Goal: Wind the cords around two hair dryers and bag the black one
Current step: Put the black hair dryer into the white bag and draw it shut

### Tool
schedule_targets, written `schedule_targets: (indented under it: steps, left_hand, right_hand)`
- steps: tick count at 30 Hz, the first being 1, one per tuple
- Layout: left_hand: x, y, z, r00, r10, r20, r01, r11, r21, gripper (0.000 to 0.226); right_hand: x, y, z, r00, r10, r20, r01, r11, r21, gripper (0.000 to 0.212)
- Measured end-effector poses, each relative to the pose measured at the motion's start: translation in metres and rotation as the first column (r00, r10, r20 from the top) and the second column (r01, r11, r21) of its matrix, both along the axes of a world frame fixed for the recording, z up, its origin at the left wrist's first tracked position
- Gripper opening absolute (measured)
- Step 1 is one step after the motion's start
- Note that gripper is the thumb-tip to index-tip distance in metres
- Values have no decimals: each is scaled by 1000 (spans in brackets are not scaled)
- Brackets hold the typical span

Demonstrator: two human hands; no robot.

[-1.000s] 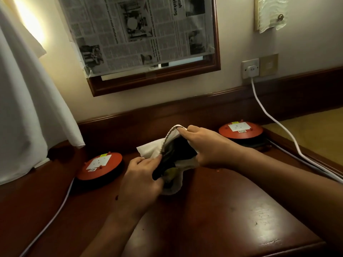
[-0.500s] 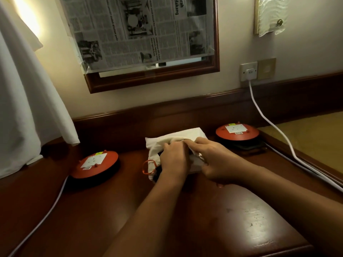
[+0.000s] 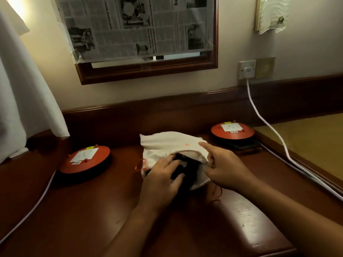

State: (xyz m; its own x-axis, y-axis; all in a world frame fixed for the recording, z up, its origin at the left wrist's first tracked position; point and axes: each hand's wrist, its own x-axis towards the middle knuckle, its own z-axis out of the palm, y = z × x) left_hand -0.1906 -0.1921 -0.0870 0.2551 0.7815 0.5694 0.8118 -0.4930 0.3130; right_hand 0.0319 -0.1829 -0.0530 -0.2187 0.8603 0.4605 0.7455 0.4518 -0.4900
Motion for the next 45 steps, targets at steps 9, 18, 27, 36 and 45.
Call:
schedule_targets:
  steps: [9, 18, 27, 36, 45]
  left_hand:
    - [-23, -13, -28, 971, 168, 171, -200, 961, 193, 41]
    - [-36, -9, -30, 940, 241, 241, -280, 949, 143, 49]
    - [-23, -1, -36, 999, 47, 1, -46, 985, -169, 17]
    - [-27, 18, -43, 982, 160, -104, -184, 941, -285, 39]
    - [-39, 8, -44, 997, 70, 22, -64, 977, -201, 29]
  right_hand:
    - [-27, 4, 4, 979, -196, -55, 203, 966, 160, 16]
    - [-55, -53, -37, 943, 97, 317, -177, 956, 233, 31]
    - [-64, -18, -59, 966, -27, 256, 13, 998, 56, 71]
    - [-67, -22, -62, 936, -207, 284, 172, 975, 141, 73]
    - [-68, -6, -66, 950, -220, 219, 176, 963, 203, 51]
